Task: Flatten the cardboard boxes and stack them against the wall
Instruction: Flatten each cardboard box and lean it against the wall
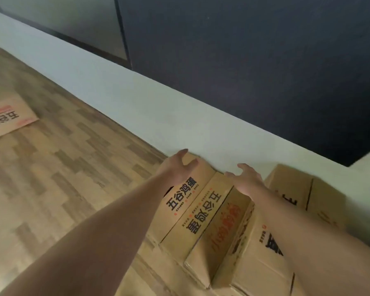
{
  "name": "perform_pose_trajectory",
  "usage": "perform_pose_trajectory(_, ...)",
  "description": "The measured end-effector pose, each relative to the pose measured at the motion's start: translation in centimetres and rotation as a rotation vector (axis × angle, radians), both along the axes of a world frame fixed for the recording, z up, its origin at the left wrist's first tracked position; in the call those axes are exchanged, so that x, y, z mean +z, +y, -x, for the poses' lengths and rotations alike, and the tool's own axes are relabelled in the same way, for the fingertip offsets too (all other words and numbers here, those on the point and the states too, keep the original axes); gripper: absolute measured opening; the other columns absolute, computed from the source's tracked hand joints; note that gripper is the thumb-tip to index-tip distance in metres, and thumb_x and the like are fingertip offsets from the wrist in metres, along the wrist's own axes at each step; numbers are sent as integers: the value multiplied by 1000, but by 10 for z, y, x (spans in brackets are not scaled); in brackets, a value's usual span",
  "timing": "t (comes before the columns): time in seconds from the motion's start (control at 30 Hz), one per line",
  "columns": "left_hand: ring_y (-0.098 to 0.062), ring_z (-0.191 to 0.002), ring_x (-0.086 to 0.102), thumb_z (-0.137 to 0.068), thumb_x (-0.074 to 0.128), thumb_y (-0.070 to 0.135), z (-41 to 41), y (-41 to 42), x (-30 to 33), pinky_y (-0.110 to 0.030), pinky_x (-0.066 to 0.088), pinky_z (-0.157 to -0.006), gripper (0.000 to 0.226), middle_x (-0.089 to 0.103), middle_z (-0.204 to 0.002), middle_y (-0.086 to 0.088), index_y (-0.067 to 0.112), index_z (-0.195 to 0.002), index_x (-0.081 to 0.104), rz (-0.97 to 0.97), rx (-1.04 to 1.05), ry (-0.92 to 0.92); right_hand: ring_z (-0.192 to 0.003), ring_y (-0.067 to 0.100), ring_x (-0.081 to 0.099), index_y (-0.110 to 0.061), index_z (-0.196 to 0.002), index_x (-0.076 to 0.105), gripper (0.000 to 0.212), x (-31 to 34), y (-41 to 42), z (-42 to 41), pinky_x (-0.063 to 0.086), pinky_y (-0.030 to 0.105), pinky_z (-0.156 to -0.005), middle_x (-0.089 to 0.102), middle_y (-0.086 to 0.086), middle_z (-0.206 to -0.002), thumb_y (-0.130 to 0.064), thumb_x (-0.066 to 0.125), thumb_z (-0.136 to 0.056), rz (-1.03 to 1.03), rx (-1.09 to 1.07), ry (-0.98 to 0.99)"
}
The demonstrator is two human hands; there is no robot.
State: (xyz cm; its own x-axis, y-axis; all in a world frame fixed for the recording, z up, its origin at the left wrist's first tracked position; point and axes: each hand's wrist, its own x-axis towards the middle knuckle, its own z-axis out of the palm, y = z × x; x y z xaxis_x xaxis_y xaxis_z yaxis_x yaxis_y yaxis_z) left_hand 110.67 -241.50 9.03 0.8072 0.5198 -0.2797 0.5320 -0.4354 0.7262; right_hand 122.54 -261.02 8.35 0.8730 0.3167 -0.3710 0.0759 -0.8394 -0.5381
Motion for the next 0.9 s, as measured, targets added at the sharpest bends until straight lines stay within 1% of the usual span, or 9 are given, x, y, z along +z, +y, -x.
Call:
perform_pose_trajectory(0.07,-24,-92,77,-84,58,77,30,42,1,-46,65,-80,90,70,-114,7,36,-159,33,76,66,-30,-143,32,50,-22,-164,35,73,11,52,20,46,36,-101,41,7,-166,-52,60,-103,-30,68,-17)
perform_pose_trajectory(0.1,-26,-89,78,-87,63,71,48,68,7,-46,66,-77,88,69,-108,7,33,-160,33,105,105,-35,-142,32,50,-22,-163,35,72,18,84,33,46,38,-105,42,8,-165,-52,60,-103,-51,108,-30)
perform_pose_trajectory(0.17,-29,-99,77,-93,63,63,84,113,23,-40,64,-81,81,69,-125,-2,29,-160,35,79,179,-40,-141,31,51,-22,-162,37,72,32,144,59,46,39,-107,45,8,-163,-52,61,-102,-89,162,-50)
perform_pose_trajectory(0.23,-29,-127,64,-98,58,58,127,168,38,-26,53,-89,75,55,-151,-8,23,-161,35,-3,230,-46,-145,31,48,-20,-162,38,72,45,212,89,43,40,-111,44,8,-164,-53,61,-102,-110,234,-78)
perform_pose_trajectory(0.3,-30,-139,54,-99,53,62,171,221,49,-30,47,-102,76,52,-155,-12,23,-161,36,-115,266,-42,-148,31,44,-18,-162,38,72,58,274,121,40,41,-114,41,7,-166,-53,60,-102,-128,307,-101)
perform_pose_trajectory(0.4,-33,-139,53,-97,50,67,235,302,63,-40,45,-110,77,55,-153,-14,24,-160,38,-173,375,-49,-149,30,44,-18,-162,38,73,77,368,172,38,39,-114,41,6,-166,-53,59,-102,-200,412,-116)
perform_pose_trajectory(0.6,-33,-136,55,-101,50,61,332,430,87,-37,46,-103,71,59,-148,-15,20,-158,41,-228,553,-68,-142,29,51,-18,-156,47,65,105,526,257,43,38,-109,53,6,-157,-51,61,-101,-285,596,-155)
perform_pose_trajectory(0.73,-34,-134,57,-96,50,68,374,516,88,-43,49,-106,76,61,-144,-16,22,-157,43,-247,649,-88,-145,30,49,-19,-159,45,71,111,630,294,43,41,-116,51,7,-160,-55,61,-100,-300,688,-168)
perform_pose_trajectory(0.9,-35,-133,57,-97,50,66,404,632,87,-44,49,-106,76,61,-144,-17,19,-156,44,-311,759,-81,-145,31,49,-18,-158,46,71,109,772,324,44,41,-114,52,6,-159,-56,60,-100,-334,787,-171)
